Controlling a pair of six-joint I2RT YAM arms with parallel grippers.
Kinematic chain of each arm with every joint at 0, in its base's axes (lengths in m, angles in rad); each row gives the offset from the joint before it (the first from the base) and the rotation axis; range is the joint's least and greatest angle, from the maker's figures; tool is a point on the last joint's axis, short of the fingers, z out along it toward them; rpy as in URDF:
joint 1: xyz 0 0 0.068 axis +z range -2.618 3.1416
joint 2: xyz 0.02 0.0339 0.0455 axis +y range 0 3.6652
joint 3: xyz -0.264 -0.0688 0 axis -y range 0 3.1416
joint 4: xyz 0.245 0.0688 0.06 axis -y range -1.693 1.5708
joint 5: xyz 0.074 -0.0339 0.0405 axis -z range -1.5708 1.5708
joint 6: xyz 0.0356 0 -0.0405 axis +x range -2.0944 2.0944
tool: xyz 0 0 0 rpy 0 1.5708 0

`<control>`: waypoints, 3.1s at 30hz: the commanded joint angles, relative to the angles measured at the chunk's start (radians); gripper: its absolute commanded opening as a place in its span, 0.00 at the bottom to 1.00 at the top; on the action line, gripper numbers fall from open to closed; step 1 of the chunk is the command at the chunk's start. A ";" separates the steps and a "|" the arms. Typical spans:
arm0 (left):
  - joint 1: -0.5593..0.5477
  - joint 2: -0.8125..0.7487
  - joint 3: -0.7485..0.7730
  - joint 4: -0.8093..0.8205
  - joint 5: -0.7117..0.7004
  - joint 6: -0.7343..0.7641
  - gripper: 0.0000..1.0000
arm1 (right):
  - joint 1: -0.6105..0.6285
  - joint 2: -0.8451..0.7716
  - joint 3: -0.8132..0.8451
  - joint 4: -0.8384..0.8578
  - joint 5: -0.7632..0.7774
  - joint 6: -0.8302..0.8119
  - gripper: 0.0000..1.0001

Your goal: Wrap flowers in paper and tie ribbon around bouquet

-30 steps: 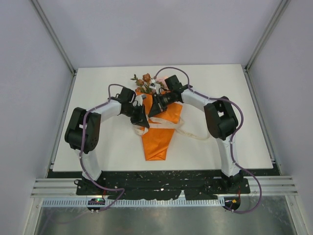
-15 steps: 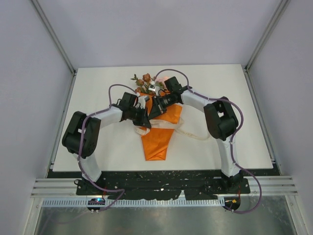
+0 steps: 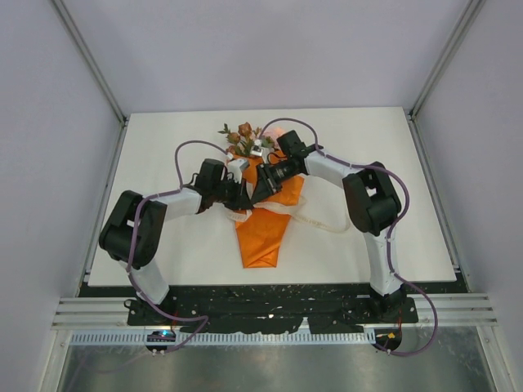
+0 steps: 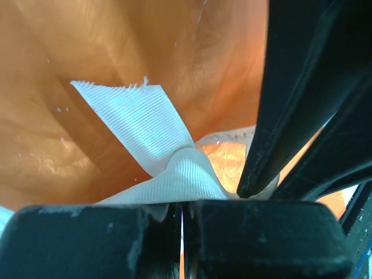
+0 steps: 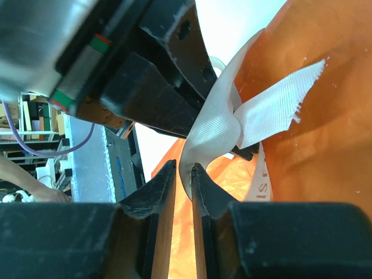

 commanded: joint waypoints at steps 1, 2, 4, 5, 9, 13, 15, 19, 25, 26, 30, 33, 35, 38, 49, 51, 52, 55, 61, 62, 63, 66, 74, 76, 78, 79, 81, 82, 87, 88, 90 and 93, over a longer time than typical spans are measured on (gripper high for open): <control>-0.003 -0.043 0.008 0.132 0.033 0.062 0.00 | -0.004 -0.075 0.008 -0.045 -0.001 -0.055 0.22; -0.003 -0.044 0.012 0.136 0.038 0.074 0.00 | -0.004 -0.072 0.008 -0.051 -0.003 -0.059 0.22; -0.003 -0.043 0.018 0.129 0.044 0.104 0.00 | -0.004 -0.074 0.010 -0.056 -0.006 -0.061 0.23; -0.003 -0.043 0.020 0.126 0.048 0.127 0.00 | -0.002 -0.077 0.011 -0.057 -0.010 -0.062 0.23; -0.003 -0.050 0.012 0.116 0.058 0.174 0.00 | -0.035 -0.094 0.020 -0.056 -0.020 -0.050 0.30; -0.003 -0.053 -0.008 0.129 0.058 0.186 0.00 | -0.090 -0.120 0.017 -0.034 -0.036 -0.013 0.39; -0.003 -0.047 -0.009 0.139 0.059 0.184 0.00 | -0.108 -0.140 0.004 -0.007 -0.035 0.029 0.43; -0.003 -0.040 -0.009 0.152 0.064 0.184 0.00 | -0.127 -0.157 -0.029 0.076 -0.006 0.115 0.51; -0.003 -0.038 -0.003 0.154 0.059 0.193 0.00 | -0.124 -0.109 -0.038 0.216 0.117 0.284 0.46; -0.005 -0.035 -0.002 0.151 0.059 0.197 0.00 | -0.122 -0.103 -0.033 0.237 0.115 0.316 0.46; -0.005 -0.035 0.003 0.149 0.058 0.201 0.00 | -0.101 -0.076 -0.010 0.253 0.128 0.352 0.47; -0.005 -0.034 0.006 0.148 0.059 0.200 0.00 | -0.078 -0.053 0.014 0.228 0.181 0.335 0.47; -0.006 -0.032 0.006 0.149 0.062 0.200 0.00 | -0.070 -0.037 0.033 0.204 0.206 0.321 0.47; -0.006 -0.034 0.008 0.148 0.062 0.201 0.00 | -0.062 -0.020 0.051 0.187 0.220 0.315 0.45; -0.006 -0.027 0.015 0.139 0.065 0.203 0.00 | -0.048 0.020 0.060 0.228 0.189 0.355 0.12; -0.006 -0.027 0.017 0.128 0.062 0.198 0.00 | -0.050 0.009 0.059 0.242 0.186 0.355 0.05; -0.006 -0.033 0.018 0.122 0.062 0.197 0.03 | -0.053 -0.008 0.054 0.256 0.178 0.358 0.05; 0.003 -0.063 0.012 0.076 0.071 0.178 0.37 | -0.064 -0.043 0.030 0.314 0.180 0.364 0.05; 0.055 -0.243 -0.047 -0.054 0.178 0.154 0.57 | -0.087 -0.106 0.036 0.366 0.172 0.360 0.05; 0.066 -0.285 -0.058 -0.093 0.214 0.154 0.57 | -0.088 -0.118 0.040 0.368 0.174 0.355 0.05; 0.078 -0.320 -0.074 -0.107 0.228 0.155 0.58 | -0.091 -0.123 0.040 0.375 0.174 0.353 0.05; 0.129 -0.429 -0.110 -0.113 0.265 0.129 0.59 | -0.094 -0.141 0.051 0.382 0.163 0.347 0.05; 0.169 -0.387 0.041 -0.104 0.191 0.085 1.00 | -0.096 -0.204 0.085 0.498 0.102 0.395 0.05; 0.170 -0.348 0.069 -0.046 0.199 0.050 1.00 | -0.096 -0.210 0.109 0.497 0.092 0.395 0.05; 0.166 -0.317 0.064 0.058 0.211 0.004 1.00 | -0.096 -0.210 0.126 0.486 0.089 0.398 0.05; 0.157 -0.308 0.055 0.124 0.219 -0.013 1.00 | -0.091 -0.210 0.134 0.484 0.082 0.402 0.05; 0.135 -0.285 0.052 0.206 0.226 -0.026 0.99 | -0.084 -0.210 0.136 0.486 0.080 0.416 0.05; 0.126 -0.270 0.054 0.233 0.229 -0.026 0.95 | -0.082 -0.210 0.134 0.497 0.079 0.421 0.05; 0.110 -0.199 0.057 0.362 0.182 -0.092 0.85 | -0.065 -0.220 0.123 0.543 0.060 0.485 0.05; 0.110 -0.187 0.060 0.376 0.170 -0.102 0.82 | -0.064 -0.224 0.122 0.561 0.057 0.496 0.05; 0.106 -0.169 0.066 0.387 0.142 -0.109 0.79 | -0.061 -0.230 0.120 0.572 0.054 0.507 0.05; 0.103 -0.147 0.070 0.406 0.114 -0.110 0.75 | -0.056 -0.232 0.119 0.582 0.049 0.525 0.05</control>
